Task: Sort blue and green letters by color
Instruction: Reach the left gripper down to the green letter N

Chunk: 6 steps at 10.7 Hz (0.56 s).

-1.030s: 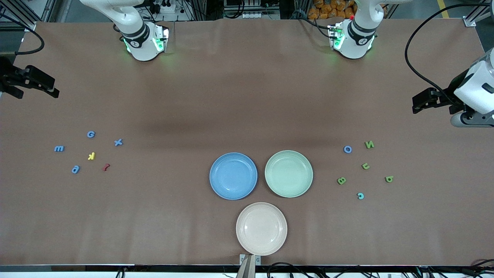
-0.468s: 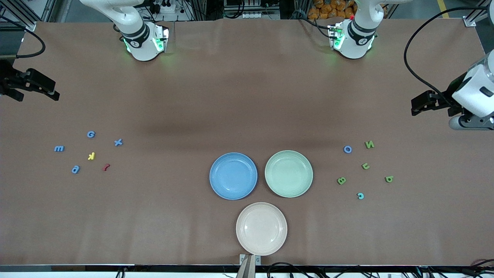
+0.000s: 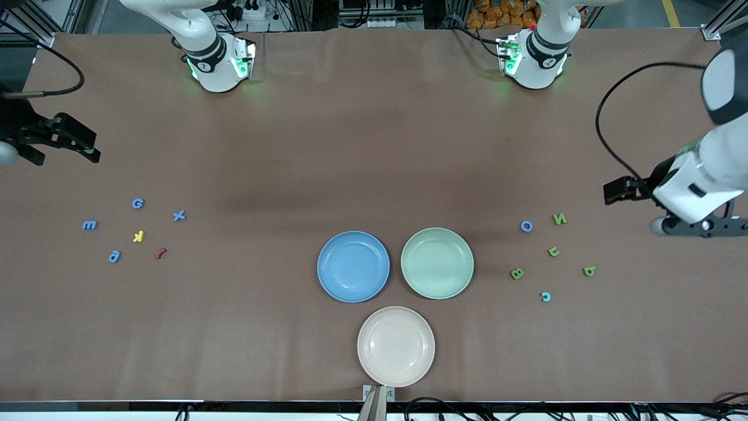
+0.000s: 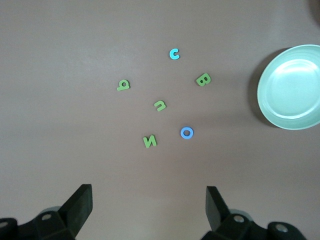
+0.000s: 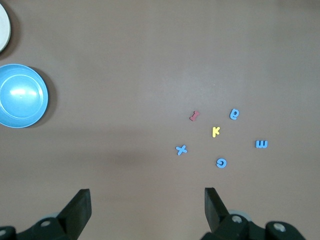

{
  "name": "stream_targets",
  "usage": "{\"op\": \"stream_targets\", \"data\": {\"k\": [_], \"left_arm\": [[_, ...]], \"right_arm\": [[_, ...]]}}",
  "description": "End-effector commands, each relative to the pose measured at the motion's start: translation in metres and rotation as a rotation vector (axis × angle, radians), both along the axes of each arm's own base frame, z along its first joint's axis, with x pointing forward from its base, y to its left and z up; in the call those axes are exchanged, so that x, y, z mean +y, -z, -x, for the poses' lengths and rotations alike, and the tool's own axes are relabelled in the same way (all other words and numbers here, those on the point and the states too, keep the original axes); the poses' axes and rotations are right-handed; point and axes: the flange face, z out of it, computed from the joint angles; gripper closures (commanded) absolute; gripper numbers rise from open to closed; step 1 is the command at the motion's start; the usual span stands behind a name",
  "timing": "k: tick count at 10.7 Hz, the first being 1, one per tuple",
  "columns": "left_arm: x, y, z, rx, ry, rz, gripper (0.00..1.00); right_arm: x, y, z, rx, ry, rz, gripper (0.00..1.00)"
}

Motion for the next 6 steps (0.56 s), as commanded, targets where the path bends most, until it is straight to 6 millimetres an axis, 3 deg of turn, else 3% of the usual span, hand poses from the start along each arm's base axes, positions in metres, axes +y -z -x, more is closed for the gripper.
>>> {"op": "stream_targets", "data": {"k": [1, 6], "left_arm": [[0.015, 0.066, -0.003, -0.015, -0.008, 0.016, 0.0], [0.019, 0.188, 0.01, -0.03, -0.018, 0.024, 0.0]], "right_arm": [[-0.001, 0.001, 0.003, -0.007, -0.005, 0.03, 0.0], [-0.006, 0.002, -0.003, -0.026, 0.004, 0.028, 0.0]]}}
